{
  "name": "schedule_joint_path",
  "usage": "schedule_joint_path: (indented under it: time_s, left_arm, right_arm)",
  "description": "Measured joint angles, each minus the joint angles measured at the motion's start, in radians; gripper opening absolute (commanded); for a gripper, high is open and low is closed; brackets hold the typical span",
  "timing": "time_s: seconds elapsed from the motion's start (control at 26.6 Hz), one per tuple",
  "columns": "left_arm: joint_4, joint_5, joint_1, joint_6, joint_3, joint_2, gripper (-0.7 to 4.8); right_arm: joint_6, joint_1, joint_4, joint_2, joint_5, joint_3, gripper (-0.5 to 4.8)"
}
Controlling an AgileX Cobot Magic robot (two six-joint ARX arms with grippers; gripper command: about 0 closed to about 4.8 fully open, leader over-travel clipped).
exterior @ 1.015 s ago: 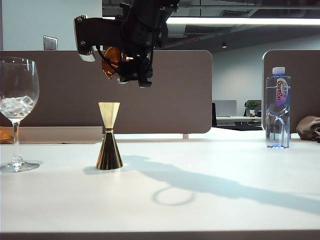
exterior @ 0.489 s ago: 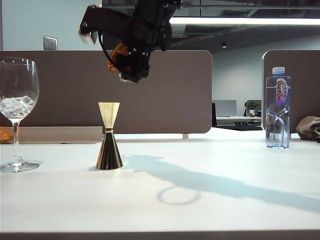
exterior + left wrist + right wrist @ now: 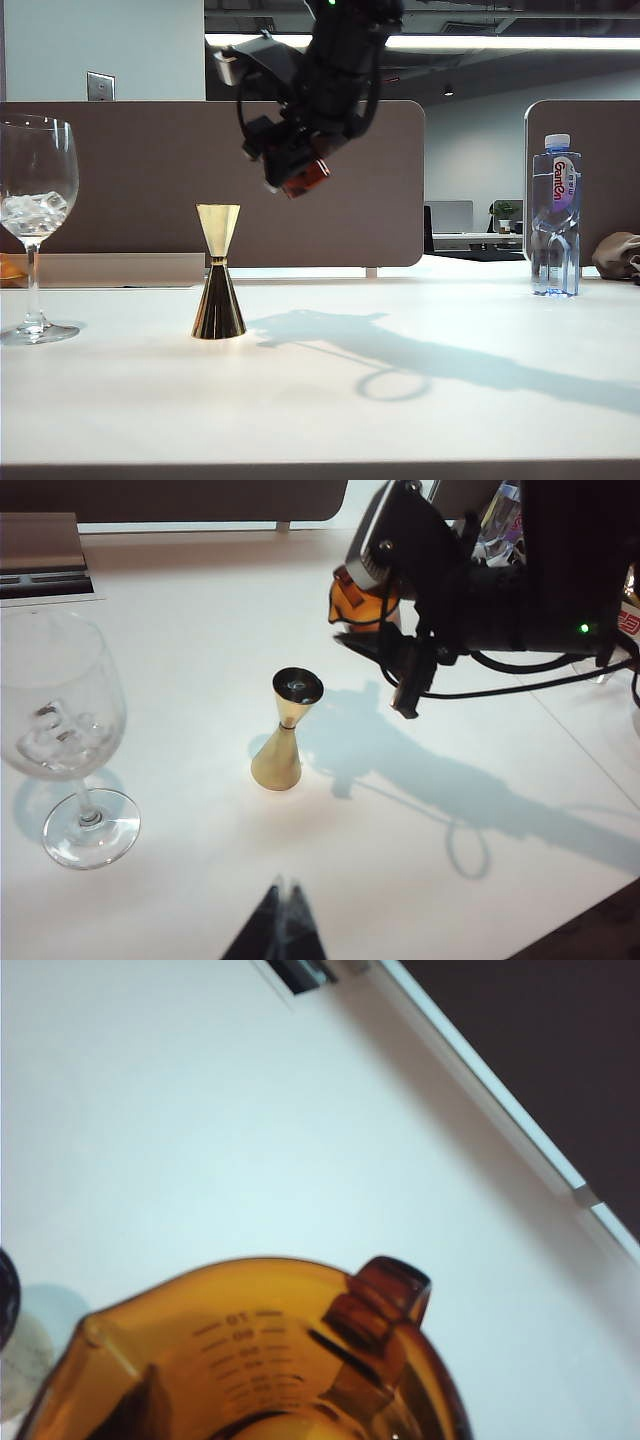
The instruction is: Pick up the small amber measuring cup and pour the water in it into the jigger, then pick up the jigger and pour the water in it into the wine glass.
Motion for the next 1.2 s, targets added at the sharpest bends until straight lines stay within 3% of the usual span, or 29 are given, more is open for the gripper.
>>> schedule_joint_path:
  time_s: [0.41, 0.79, 1.2]
  left_arm:
    - [0.0, 0.0, 0.0, 0.0, 0.0, 0.0, -0.02]
    - [0.0, 0.0, 0.0, 0.0, 0.0, 0.0, -0.02]
    - [0.0, 0.0, 0.0, 0.0, 0.0, 0.0, -0.02]
  right_arm:
    - [0.125, -0.057, 0.135, -0.132, -0.094, -0.239, -0.01]
    - [0.409, -0.095, 0.494, -0.18, -0.192, -0.546, -0.01]
    - [0.48, -0.129, 0.753, -0.181, -0.213, -0.724, -0.01]
